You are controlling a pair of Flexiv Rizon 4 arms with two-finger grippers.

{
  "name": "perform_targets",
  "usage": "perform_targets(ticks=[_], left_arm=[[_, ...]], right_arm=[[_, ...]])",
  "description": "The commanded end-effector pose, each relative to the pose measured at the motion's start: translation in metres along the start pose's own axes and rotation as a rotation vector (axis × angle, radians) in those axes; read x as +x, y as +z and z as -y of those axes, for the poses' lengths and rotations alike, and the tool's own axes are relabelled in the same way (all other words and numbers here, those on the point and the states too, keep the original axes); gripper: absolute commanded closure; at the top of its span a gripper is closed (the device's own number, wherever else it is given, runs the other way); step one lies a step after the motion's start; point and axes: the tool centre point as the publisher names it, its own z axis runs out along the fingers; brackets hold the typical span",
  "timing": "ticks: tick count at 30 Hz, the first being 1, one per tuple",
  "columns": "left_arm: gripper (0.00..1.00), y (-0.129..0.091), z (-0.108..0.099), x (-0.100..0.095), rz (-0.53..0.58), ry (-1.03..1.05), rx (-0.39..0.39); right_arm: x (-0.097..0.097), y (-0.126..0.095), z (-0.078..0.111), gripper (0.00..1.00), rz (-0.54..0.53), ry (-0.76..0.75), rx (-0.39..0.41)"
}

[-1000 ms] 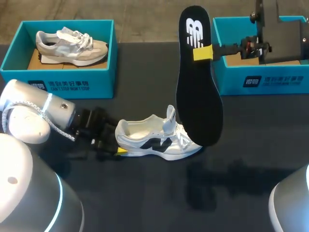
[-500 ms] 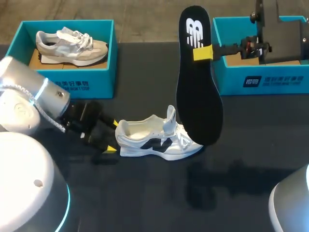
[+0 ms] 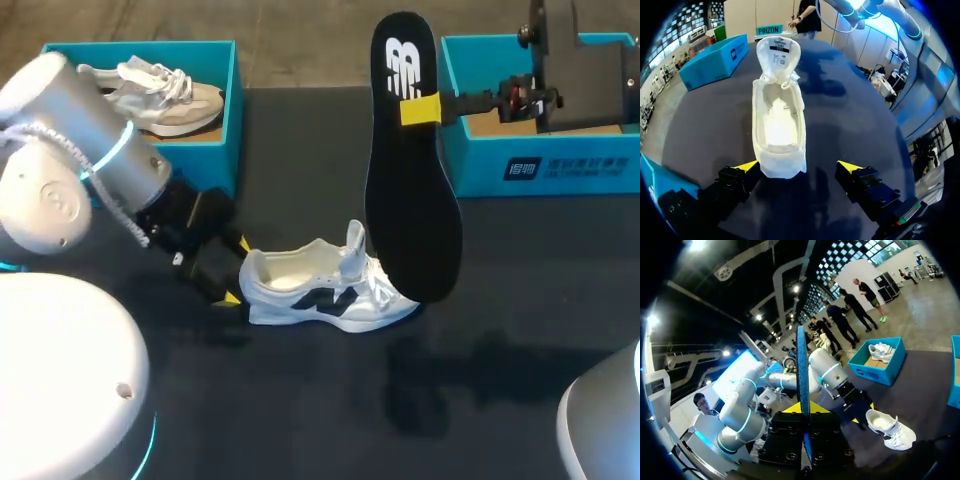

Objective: Take the shoe out of the shoebox, open the shoe tongue, remove and reinsert the insole, then place the shoe into the shoebox

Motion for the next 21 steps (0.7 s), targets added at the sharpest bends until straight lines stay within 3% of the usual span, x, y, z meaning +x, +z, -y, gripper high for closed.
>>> perform_targets(ticks=[1,12,21], left_arm=[[0.00,-0.009,0.012,-0.004,-0.018,-0.001,-0.272],[0.00,-0.024,0.026,-0.006,0.027,-0.013,-0.438],[0.00,-0.031,0.037,-0.005,0.052,0.007,-0.501]], right_arm=[[-0.001,0.003,-0.001,1.00,-0.001,0.000,0.001],[-0.001,0.003,-0.001,1.00,-0.001,0.000,0.001],[-0.001,0.003,-0.001,1.00,-0.001,0.000,0.001]])
